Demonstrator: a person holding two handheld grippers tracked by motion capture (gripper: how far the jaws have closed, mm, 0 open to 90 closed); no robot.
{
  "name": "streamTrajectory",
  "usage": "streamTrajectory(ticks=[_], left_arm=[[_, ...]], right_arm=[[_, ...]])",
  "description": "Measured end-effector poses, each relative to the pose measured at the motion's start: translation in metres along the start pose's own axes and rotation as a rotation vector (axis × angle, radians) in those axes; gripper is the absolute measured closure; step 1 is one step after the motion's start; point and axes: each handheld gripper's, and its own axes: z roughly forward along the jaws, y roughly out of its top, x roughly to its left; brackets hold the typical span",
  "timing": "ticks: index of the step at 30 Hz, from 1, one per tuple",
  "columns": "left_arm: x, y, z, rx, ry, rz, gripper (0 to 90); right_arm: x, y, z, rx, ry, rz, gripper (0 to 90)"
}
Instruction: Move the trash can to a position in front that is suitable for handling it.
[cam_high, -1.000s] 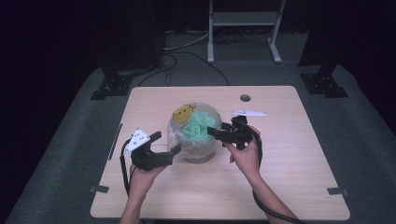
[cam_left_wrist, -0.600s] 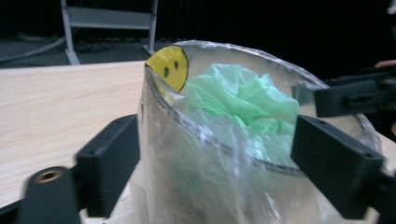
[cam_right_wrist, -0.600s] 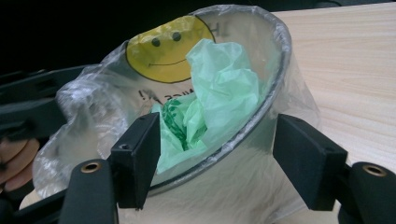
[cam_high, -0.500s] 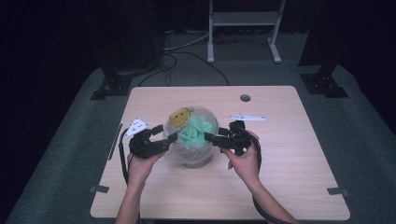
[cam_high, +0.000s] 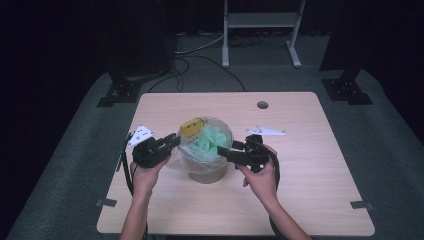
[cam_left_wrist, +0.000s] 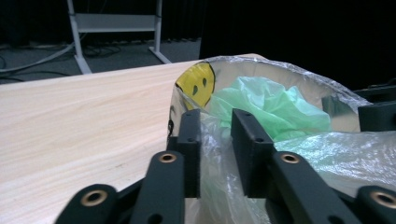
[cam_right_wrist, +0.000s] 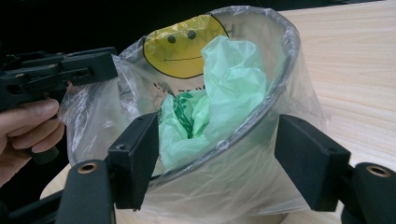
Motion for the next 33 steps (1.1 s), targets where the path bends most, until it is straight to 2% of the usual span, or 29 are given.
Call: streamTrajectory(ticks=[4, 6, 17, 26, 31, 33], left_arm=[[0.003, 0.003, -0.001, -0.009, 0.003, 0.017, 82.9], [0.003, 0.005, -0.001, -0.023, -0.011, 0.022, 85.5], [0.001, 0.011, 0.001, -0.081, -0.058, 0.027, 87.2], [0.004, 0.016, -0.004, -0.11, -0.064, 0.025, 87.4], [0.004, 0.016, -0.005, -0.122, -0.065, 0.022, 87.4], [0.004, 0.014, -0.005, -0.126, -0.065, 0.016, 87.4]], right_arm=[[-0.002, 0.003, 0.002, 0.011, 0.002, 0.001, 29.3], [-0.004, 0.004, 0.003, 0.01, -0.001, 0.005, 29.1], [-0.017, 0.019, 0.007, -0.022, -0.004, 0.057, 31.1], [-0.028, 0.03, 0.012, -0.005, 0.0, 0.09, 47.8], [-0.03, 0.034, 0.013, 0.003, -0.002, 0.086, 57.3], [-0.03, 0.035, 0.012, 0.001, -0.012, 0.077, 64.5]])
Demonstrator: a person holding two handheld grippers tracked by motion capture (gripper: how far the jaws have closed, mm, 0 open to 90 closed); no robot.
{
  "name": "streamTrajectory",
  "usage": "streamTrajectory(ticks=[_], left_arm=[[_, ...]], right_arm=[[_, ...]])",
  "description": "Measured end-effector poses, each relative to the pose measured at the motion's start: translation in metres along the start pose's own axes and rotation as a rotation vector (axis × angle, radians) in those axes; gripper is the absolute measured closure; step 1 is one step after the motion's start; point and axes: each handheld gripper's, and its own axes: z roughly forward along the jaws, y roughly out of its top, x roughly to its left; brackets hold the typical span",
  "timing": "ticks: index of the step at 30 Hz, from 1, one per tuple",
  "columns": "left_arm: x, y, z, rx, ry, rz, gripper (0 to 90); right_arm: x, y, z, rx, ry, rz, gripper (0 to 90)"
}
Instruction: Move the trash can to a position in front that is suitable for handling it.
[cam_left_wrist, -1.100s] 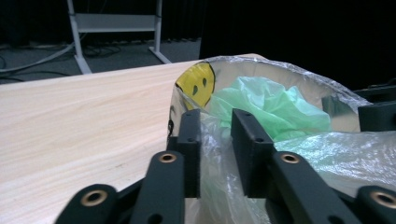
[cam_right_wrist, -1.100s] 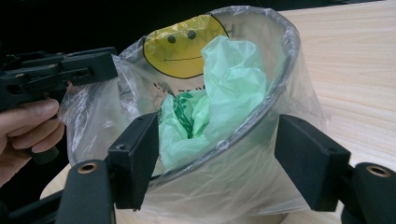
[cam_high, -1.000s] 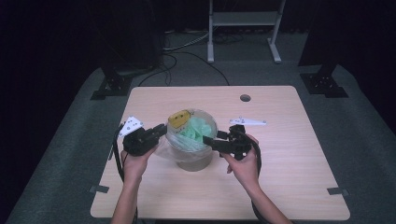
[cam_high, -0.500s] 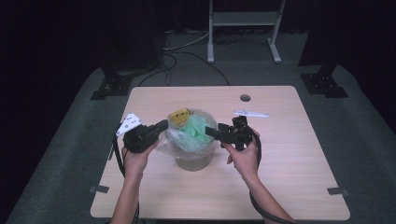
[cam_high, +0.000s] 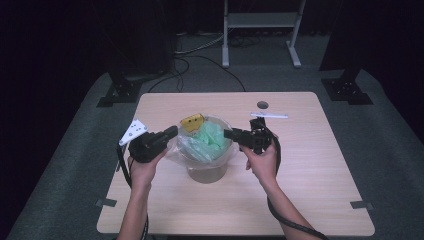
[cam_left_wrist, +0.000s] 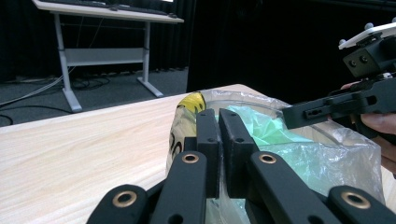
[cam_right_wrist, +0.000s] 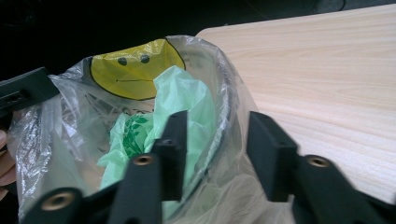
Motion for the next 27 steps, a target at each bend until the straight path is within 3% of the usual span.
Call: streamTrajectory(ticks=[14, 18, 22, 27], left_arm=[[-0.007, 0.002, 0.0, -0.027, -0.007, 0.005, 87.3], [-0.012, 0.001, 0.0, -0.047, -0.022, 0.004, 87.4], [-0.018, -0.002, 0.003, -0.074, -0.054, -0.012, 87.3], [-0.034, 0.001, 0.012, -0.05, -0.093, 0.042, 87.3]], right_arm=[[0.017, 0.008, -0.009, -0.096, -0.111, -0.109, 86.5], [0.025, 0.01, -0.011, -0.108, -0.08, -0.132, 89.1], [0.035, 0.013, -0.009, -0.068, -0.023, -0.157, 89.2], [0.044, 0.013, -0.004, -0.02, 0.052, -0.151, 89.2]])
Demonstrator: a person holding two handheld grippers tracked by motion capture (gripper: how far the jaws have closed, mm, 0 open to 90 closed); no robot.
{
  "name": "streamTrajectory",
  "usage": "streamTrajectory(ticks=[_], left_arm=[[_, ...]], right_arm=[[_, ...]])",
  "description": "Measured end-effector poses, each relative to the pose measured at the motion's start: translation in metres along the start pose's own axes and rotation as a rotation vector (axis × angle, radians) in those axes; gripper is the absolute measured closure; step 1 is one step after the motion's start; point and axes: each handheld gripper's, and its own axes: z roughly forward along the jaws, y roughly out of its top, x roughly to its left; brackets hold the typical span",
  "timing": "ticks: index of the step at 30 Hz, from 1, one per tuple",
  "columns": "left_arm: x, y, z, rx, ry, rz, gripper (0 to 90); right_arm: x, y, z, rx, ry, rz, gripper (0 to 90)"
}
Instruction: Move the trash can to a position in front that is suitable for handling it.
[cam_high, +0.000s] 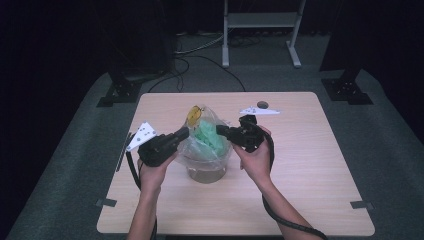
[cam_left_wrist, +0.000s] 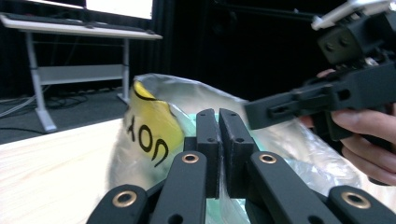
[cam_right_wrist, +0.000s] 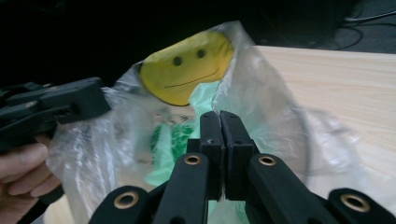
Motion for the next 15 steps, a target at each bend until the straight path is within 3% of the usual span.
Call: streamTrajectory(ticks=[3, 15], left_arm=[[-0.005, -0.003, 0.006, 0.027, -0.015, 0.021, 87.3], [-0.014, -0.012, 0.013, 0.067, -0.045, 0.028, 87.3]], right_arm=[[0.001, 0.001, 0.006, 0.023, 0.036, 0.022, 89.2], [0.012, 0.016, 0.031, 0.091, 0.127, 0.056, 89.1]])
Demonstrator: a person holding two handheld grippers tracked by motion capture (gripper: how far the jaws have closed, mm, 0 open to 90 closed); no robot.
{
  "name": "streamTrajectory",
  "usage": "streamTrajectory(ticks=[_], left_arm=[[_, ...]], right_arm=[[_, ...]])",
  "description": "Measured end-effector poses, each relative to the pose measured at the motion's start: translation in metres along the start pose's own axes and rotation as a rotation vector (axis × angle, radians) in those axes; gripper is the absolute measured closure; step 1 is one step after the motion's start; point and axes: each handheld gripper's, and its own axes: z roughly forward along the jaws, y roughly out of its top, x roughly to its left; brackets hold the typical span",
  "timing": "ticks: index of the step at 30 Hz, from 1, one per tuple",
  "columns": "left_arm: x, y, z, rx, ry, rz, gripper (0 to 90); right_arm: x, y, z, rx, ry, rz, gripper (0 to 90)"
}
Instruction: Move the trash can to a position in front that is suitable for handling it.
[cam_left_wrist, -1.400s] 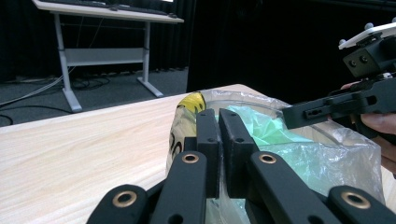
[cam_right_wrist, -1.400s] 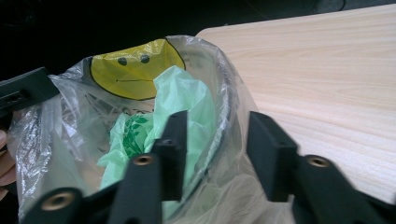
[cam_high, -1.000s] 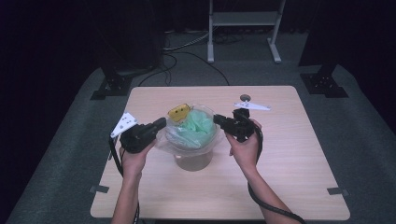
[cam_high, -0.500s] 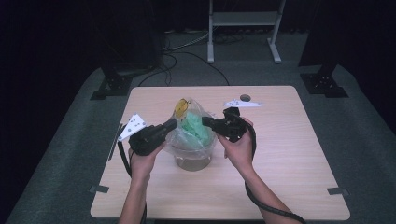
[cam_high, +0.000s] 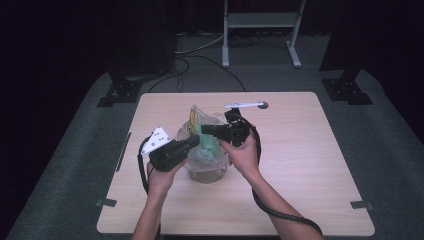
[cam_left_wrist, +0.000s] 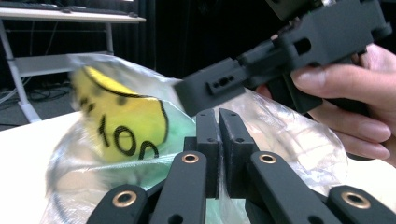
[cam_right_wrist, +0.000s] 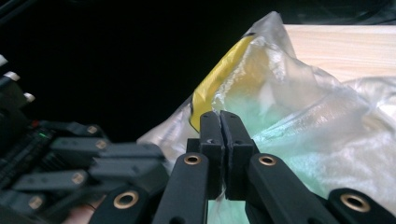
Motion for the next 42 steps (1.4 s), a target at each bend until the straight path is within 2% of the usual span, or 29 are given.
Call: streamTrajectory(ticks=[3, 7, 10, 12, 18, 21, 27, 29, 31, 33, 37, 40, 42], left_arm=[[-0.001, -0.001, 0.002, 0.003, -0.008, -0.001, 87.3], [-0.002, -0.001, 0.003, 0.007, -0.014, 0.001, 87.3], [-0.003, -0.001, 0.004, 0.007, -0.016, 0.003, 87.3], [-0.003, -0.002, 0.005, 0.01, -0.02, 0.003, 87.3], [-0.004, -0.003, 0.007, 0.016, -0.026, 0.002, 87.3], [-0.004, -0.003, 0.007, 0.018, -0.028, 0.002, 87.3], [-0.006, -0.003, 0.008, 0.022, -0.032, 0.006, 87.3], [-0.006, -0.003, 0.008, 0.022, -0.032, 0.005, 87.3], [-0.006, -0.003, 0.008, 0.023, -0.033, 0.004, 87.2], [-0.006, -0.004, 0.007, 0.024, -0.034, 0.002, 87.0], [-0.004, -0.004, 0.006, 0.03, -0.049, -0.01, 80.9], [-0.002, -0.004, 0.004, 0.029, -0.048, -0.017, 78.1], [-0.001, -0.003, 0.002, 0.023, -0.054, -0.028, 73.2]], right_arm=[[0.0, 0.004, 0.003, 0.009, 0.027, 0.022, 88.1], [-0.003, 0.006, 0.007, 0.033, 0.066, 0.057, 82.5], [-0.006, 0.008, 0.008, 0.039, 0.093, 0.092, 72.0], [-0.007, 0.009, 0.01, 0.046, 0.104, 0.104, 69.5], [-0.004, 0.012, 0.016, 0.074, 0.083, 0.078, 63.5], [-0.001, 0.014, 0.02, 0.107, 0.067, 0.062, 59.8], [0.005, 0.015, 0.024, 0.133, 0.042, 0.029, 57.9], [0.006, 0.016, 0.025, 0.145, 0.027, 0.019, 62.7], [0.006, 0.016, 0.025, 0.148, 0.003, 0.014, 76.2], [0.005, 0.016, 0.025, 0.152, -0.015, 0.012, 84.5], [0.001, 0.015, 0.026, 0.162, -0.036, -0.002, 87.9], [-0.002, 0.013, 0.025, 0.16, -0.037, 0.0, 89.2], [-0.004, 0.012, 0.024, 0.155, -0.031, 0.009, 89.7]])
